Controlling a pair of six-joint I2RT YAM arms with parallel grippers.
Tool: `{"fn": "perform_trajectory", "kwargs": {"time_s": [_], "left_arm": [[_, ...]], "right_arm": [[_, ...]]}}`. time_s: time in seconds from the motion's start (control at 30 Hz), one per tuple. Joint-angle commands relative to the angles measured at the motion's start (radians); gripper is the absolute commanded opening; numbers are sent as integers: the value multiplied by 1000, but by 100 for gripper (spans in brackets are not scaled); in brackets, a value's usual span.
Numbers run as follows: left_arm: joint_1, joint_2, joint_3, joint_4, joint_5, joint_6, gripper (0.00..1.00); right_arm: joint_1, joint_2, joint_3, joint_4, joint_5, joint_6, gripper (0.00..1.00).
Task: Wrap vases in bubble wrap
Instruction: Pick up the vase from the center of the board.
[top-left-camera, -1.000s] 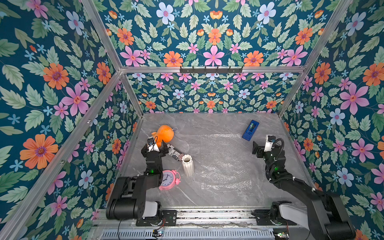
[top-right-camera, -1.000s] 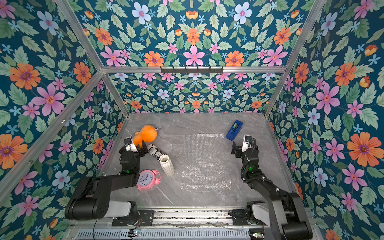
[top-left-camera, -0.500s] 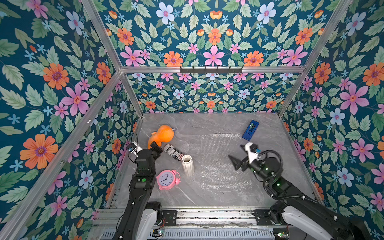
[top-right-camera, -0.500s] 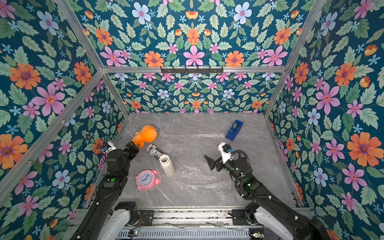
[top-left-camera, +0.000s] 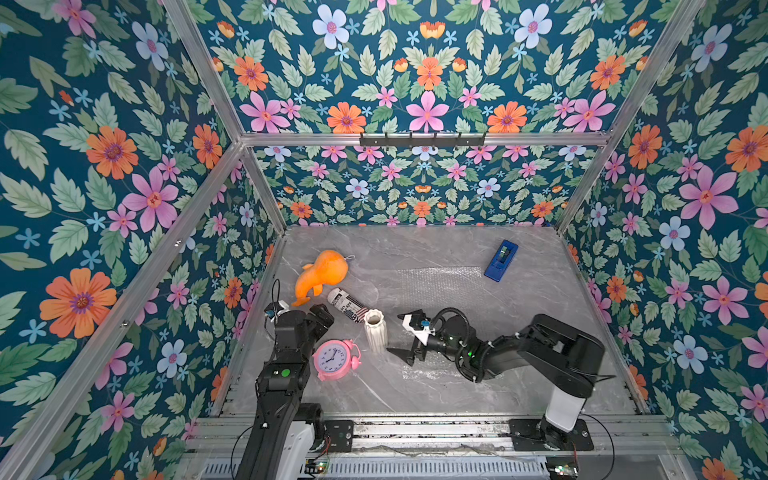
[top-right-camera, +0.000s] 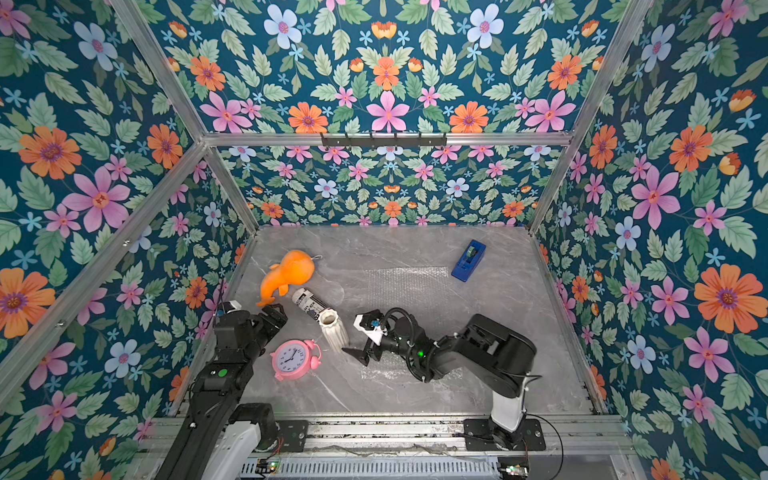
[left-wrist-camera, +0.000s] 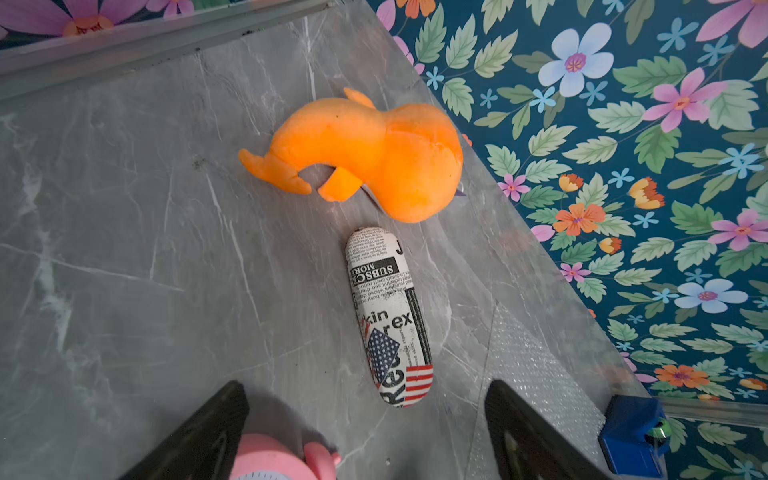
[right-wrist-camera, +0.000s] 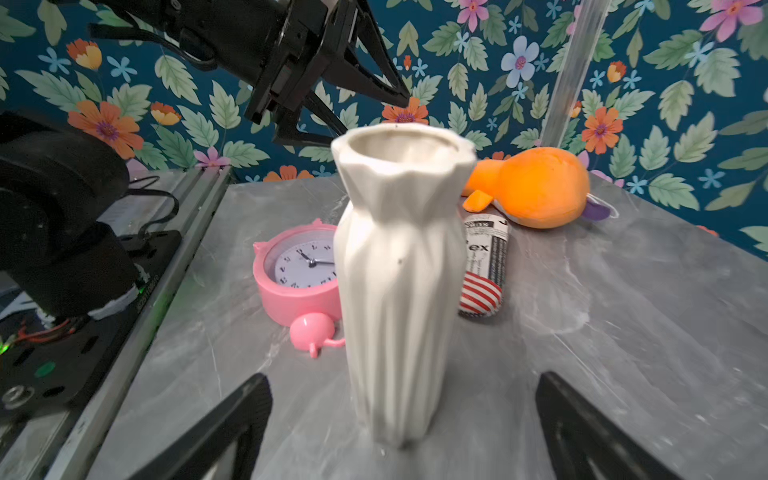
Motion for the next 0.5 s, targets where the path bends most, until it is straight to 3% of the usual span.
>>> {"fn": "perform_trajectory", "kwargs": {"time_s": [0.0,0.47], "left_arm": [[2,-1,-5,-27,9,-5,93],[2,-18,-27,-28,20,-25,92]], "right_arm": [[12,76,65,176,-2,39,100],[21,177,184,108,-17,56,98]]}}
